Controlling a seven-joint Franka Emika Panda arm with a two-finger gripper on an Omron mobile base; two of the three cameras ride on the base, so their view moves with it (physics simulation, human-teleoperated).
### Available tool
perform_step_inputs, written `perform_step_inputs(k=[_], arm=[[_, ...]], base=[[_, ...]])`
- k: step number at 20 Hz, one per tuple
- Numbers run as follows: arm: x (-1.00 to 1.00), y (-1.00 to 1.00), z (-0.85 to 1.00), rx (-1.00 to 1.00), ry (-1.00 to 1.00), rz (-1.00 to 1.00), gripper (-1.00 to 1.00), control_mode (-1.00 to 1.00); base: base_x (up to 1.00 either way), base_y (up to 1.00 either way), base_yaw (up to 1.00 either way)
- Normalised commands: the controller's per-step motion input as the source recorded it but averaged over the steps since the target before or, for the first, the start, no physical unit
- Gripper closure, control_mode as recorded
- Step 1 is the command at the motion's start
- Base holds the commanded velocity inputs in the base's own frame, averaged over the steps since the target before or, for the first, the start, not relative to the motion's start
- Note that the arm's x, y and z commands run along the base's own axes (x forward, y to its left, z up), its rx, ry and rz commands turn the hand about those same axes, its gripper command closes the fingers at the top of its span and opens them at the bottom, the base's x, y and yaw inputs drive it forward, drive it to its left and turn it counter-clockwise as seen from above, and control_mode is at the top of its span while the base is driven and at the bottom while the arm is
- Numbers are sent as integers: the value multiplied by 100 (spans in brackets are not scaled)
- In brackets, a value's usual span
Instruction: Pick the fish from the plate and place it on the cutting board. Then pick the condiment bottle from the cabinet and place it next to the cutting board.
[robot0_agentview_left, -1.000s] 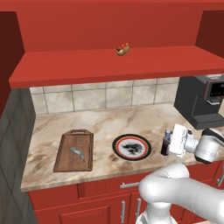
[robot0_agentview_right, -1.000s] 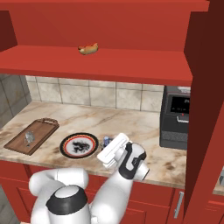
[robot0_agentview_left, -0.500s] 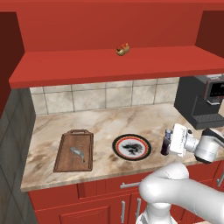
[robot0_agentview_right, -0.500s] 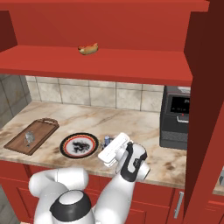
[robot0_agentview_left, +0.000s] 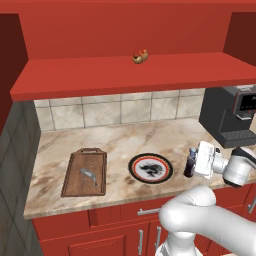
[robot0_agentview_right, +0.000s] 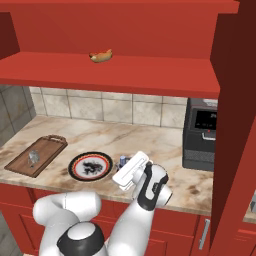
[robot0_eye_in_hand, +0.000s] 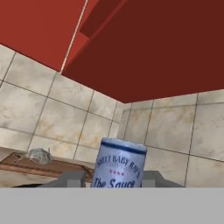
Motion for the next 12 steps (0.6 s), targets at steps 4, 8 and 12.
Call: perform_step_inputs(k=[4,8,12], arm=[[0,0,-10,0,0,0,100,-100],[0,0,-10,0,-1,0,100,-100],[0,0,-11,0,0,0,-100,-100]], base=[[0,0,0],[0,0,0],[0,0,0]])
